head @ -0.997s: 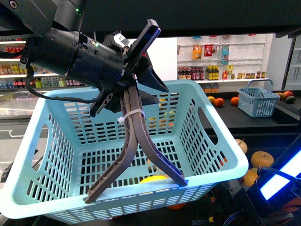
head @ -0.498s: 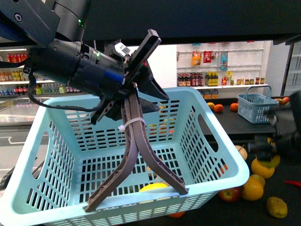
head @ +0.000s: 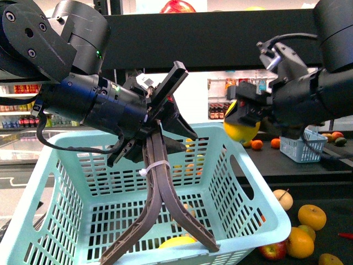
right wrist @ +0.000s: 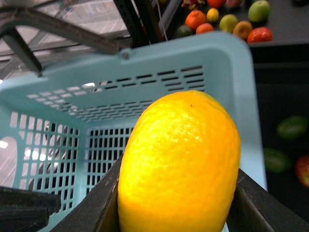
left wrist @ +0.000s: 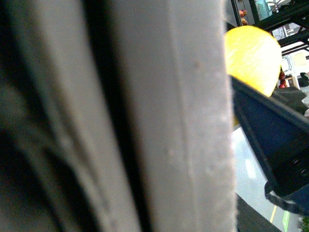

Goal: Pick lemon from shelf

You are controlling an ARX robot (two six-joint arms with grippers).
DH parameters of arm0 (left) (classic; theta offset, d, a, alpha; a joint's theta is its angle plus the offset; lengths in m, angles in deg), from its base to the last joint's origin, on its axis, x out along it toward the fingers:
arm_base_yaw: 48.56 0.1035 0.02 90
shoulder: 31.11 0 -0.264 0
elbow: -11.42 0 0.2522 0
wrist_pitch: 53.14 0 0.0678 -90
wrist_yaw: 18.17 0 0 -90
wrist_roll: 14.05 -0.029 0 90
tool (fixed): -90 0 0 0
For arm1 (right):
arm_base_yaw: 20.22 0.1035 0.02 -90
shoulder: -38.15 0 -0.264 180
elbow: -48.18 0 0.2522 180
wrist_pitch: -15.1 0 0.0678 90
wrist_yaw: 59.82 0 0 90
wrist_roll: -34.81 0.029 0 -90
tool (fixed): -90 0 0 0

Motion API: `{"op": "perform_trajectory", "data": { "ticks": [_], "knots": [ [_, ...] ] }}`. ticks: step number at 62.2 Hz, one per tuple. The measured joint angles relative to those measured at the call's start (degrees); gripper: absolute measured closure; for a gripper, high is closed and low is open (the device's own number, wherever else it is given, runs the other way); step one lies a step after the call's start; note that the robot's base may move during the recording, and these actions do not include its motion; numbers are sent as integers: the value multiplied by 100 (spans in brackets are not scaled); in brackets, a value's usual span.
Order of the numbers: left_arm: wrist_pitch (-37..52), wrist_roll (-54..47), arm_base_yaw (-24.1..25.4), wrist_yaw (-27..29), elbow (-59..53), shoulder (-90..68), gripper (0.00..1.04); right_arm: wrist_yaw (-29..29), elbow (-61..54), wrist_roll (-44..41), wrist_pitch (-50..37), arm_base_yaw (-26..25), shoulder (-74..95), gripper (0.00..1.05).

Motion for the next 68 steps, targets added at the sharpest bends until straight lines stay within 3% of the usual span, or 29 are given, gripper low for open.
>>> {"op": "perform_trajectory", "data": {
  "ticks": [29,35,48,59,68],
  "knots": [
    [0,0,0,4,0,0,75,-188,-140,26,-210,345,597,57],
    [0,0,0,2,0,-2,75,-144,-153,55,-310,374,660,38],
    [0,0,-2,2,0,0,76,-164,-210,42,-511,339,544,8],
    [0,9,2,22,0,-9,76,-149,-343,-116,-584,229,50,7],
    [0,4,2,17,0,-9,76,-476,-704,-472,-634,107,-743,7]
  ]
}}
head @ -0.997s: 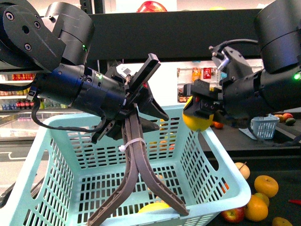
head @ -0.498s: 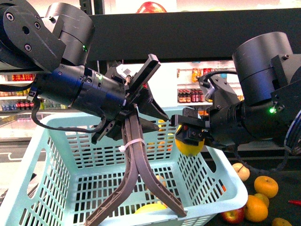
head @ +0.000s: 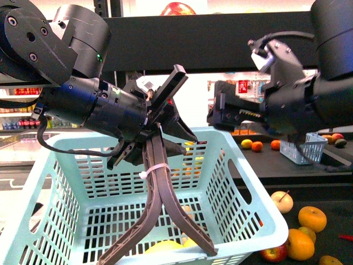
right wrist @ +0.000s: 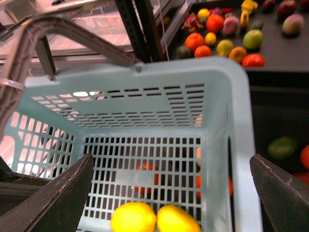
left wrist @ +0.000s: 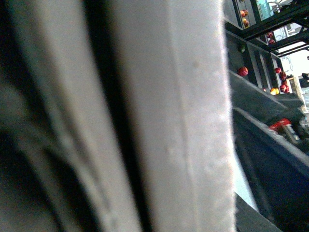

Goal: Pick lemon from shelf

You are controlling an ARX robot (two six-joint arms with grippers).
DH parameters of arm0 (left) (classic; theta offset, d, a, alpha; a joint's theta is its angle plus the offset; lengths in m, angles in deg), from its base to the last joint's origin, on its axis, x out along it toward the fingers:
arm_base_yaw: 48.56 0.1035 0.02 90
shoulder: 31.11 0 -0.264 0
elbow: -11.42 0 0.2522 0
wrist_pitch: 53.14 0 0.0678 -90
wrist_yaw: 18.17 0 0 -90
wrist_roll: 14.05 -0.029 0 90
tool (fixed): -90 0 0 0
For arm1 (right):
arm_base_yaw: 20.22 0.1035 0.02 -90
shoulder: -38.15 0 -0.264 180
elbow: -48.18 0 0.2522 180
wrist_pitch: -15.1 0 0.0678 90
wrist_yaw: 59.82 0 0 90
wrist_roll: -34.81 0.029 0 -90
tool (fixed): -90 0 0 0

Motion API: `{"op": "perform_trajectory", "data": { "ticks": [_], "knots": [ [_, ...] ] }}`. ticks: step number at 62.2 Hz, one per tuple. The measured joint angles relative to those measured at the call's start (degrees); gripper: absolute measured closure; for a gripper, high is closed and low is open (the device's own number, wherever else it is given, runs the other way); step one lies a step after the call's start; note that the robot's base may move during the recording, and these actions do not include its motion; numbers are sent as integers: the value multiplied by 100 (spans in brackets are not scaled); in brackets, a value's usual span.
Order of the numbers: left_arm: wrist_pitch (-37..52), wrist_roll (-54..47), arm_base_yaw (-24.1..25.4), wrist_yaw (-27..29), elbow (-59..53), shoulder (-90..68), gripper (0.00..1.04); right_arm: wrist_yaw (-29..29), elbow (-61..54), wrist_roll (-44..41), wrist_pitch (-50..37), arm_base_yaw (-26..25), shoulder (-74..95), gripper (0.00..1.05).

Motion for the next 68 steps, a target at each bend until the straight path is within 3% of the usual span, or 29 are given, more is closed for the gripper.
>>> {"op": "perform_trajectory", "data": {
  "ticks": [21,25,28,55,58,68],
  "knots": [
    [0,-4,-2,-15,0,0,76,-933,-1976,-686,-98,-236,-2444,9],
    [0,-4,-2,-17,0,0,76,-1462,-2559,-809,-498,-258,-3001,18],
    [0,-7,-2,-15,0,0,76,-1532,-3141,-848,-723,-345,-3547,29],
    [0,-9,9,-15,0,0,76,-1062,-5112,-944,-1167,-859,-4894,101],
    [0,-9,7,-17,0,0,76,-750,-5230,-962,-1167,-1088,-5040,102],
    [0,-7,-7,-7,0,0,76,-688,-5578,-964,-1110,-1287,-5458,102]
  ]
}}
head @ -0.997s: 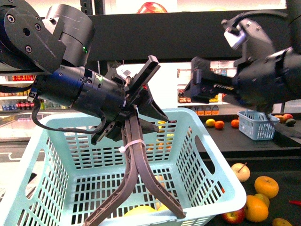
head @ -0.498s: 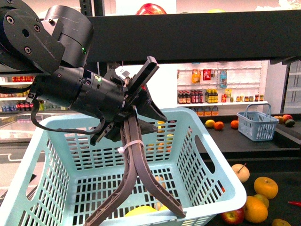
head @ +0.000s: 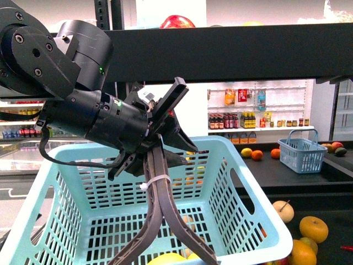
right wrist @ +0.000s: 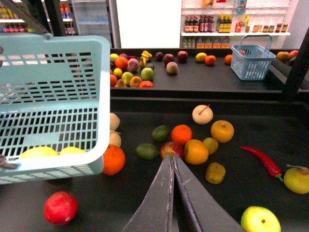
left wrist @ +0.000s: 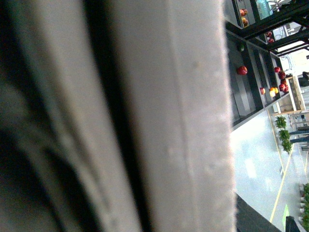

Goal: Pick lemon from shelf

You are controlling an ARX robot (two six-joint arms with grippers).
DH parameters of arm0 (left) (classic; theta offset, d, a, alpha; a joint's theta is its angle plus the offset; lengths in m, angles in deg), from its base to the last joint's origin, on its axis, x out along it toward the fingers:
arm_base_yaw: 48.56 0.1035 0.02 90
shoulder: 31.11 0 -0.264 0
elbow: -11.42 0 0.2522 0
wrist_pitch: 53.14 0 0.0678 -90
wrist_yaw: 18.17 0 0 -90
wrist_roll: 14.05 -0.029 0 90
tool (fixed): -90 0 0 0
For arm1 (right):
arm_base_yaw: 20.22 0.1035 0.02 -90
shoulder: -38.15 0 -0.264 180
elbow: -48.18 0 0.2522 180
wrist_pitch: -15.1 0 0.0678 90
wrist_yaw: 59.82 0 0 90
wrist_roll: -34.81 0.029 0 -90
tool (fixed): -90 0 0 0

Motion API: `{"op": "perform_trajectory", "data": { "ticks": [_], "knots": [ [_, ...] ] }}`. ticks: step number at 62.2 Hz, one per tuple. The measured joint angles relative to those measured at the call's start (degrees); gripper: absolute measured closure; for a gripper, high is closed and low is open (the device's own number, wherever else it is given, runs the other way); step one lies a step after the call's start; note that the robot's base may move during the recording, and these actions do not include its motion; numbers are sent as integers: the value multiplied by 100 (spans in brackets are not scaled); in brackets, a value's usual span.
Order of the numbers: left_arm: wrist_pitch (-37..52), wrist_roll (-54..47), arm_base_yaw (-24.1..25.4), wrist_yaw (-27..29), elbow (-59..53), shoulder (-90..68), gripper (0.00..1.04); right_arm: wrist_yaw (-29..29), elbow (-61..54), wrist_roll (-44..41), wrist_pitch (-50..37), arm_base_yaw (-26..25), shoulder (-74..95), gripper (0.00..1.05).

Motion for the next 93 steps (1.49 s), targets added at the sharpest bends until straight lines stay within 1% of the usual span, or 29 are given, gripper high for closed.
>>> {"op": "perform_trajectory", "data": {
  "ticks": [16,39,42,64,80,81,87,93],
  "knots": [
    [0,-7,0,-7,0,0,76,13,-352,0,280,-11,-616,102],
    [0,-7,4,-9,0,0,76,13,-654,-2,907,-11,-1578,102],
    [0,-2,7,-7,0,0,76,15,-767,0,807,-11,-1657,102],
    [0,-2,4,-7,0,0,76,15,-769,-7,1504,-11,-2402,102],
    [0,-4,4,-7,0,-2,76,15,-769,-7,1853,-11,-2750,102],
    [0,-2,4,-7,0,0,76,15,-767,-7,1886,-11,-2780,102],
    [0,0,4,-11,0,0,76,13,-767,-7,2785,-11,-3484,102],
    [0,-2,7,11,0,-2,76,17,-767,-7,2841,-11,-3727,102]
  ]
}}
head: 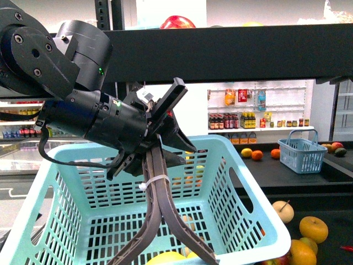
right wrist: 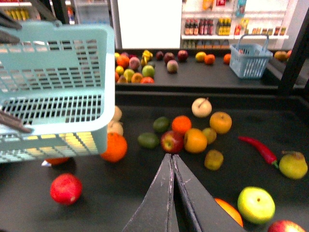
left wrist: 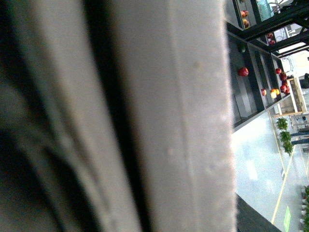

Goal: Pick lemon from shelf

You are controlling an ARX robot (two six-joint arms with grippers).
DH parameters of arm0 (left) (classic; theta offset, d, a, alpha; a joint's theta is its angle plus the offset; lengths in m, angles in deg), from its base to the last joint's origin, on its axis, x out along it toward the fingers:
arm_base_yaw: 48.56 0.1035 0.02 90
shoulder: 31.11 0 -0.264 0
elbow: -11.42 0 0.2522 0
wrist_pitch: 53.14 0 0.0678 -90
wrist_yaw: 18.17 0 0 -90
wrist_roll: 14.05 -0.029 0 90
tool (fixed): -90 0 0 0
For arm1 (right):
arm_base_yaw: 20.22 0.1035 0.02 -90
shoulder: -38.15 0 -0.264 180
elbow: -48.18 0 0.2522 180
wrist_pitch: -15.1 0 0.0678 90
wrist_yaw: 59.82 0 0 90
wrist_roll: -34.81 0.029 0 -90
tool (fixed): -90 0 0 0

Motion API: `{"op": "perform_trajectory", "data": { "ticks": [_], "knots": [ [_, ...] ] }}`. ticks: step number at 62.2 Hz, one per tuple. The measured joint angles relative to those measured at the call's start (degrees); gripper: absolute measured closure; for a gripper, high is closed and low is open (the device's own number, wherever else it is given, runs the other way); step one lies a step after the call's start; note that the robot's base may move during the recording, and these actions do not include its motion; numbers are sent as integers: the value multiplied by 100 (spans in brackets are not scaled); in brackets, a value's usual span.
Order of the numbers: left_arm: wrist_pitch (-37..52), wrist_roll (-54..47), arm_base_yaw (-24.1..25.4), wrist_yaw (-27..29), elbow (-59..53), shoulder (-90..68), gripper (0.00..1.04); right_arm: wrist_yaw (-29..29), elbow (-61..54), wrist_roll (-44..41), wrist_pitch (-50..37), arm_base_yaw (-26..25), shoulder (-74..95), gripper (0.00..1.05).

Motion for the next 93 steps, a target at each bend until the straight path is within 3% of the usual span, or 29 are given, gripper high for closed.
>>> {"op": "perform_trajectory", "data": {
  "ticks": [18,53,57,61,76,93],
  "knots": [
    [0,-2,-7,-22,0,-4,76,-4,0,-4,17,0,-9,100],
    [0,4,-7,-20,0,-4,76,-4,0,-2,17,0,-9,6],
    [581,713,-59,885,-160,2,76,-4,0,-2,17,0,-9,8],
    [767,1056,-68,1342,-179,2,76,-2,0,-2,17,0,-11,7],
    [1252,2140,385,1899,-179,2,76,7,0,-2,17,0,-11,7],
    [870,3018,1432,2334,-28,13,76,0,0,-2,20,0,-11,7]
  ]
}}
